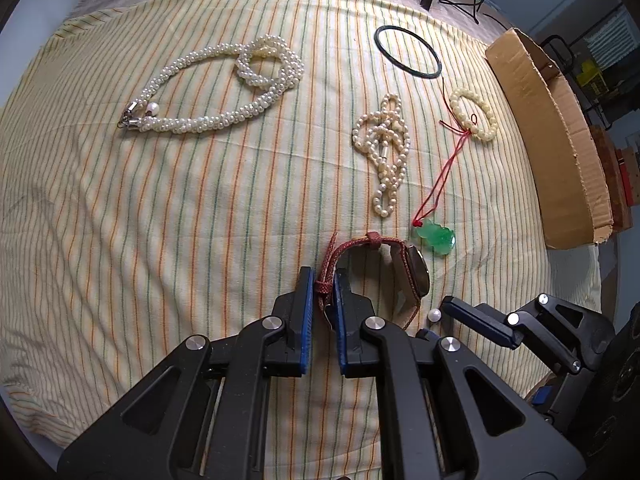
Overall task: Organize jewelry
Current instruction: 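Carry the watch into the cardboard box and open the left tool while the right tool drops the earring there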
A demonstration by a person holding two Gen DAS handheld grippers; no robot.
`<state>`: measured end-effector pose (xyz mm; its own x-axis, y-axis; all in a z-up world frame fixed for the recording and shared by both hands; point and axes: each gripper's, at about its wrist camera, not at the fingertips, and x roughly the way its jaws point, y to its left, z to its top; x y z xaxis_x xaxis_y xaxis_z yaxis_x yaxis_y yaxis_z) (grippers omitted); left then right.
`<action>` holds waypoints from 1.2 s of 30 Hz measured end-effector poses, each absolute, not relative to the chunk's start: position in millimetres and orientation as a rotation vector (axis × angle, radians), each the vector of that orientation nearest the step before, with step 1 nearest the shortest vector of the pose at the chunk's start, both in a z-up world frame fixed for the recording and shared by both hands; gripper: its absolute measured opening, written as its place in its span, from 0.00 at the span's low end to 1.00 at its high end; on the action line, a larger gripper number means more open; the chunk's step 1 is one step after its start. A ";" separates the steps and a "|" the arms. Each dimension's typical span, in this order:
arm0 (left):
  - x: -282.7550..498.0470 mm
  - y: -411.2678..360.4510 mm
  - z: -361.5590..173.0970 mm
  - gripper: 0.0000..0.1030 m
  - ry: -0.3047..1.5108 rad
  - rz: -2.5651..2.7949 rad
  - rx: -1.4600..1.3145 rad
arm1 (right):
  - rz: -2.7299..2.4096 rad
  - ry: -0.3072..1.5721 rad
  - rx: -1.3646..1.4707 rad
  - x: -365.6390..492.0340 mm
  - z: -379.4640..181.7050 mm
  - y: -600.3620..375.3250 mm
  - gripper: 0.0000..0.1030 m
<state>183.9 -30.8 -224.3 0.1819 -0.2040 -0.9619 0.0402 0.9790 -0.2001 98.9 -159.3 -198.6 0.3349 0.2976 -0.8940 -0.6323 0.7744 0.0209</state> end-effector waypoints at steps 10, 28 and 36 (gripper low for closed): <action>178.9 -9.6 -212.6 0.08 1.349 -0.131 -0.162 | 0.616 1.064 -0.339 102.5 -194.0 -160.4 0.05; 164.2 -1.3 -146.2 0.07 1.196 -0.168 -0.247 | 0.507 0.928 -0.187 115.3 -112.9 -220.9 0.06; 170.6 -51.5 -124.2 0.08 1.117 -0.213 -0.188 | 0.375 0.885 -0.103 135.4 -82.6 -282.6 0.06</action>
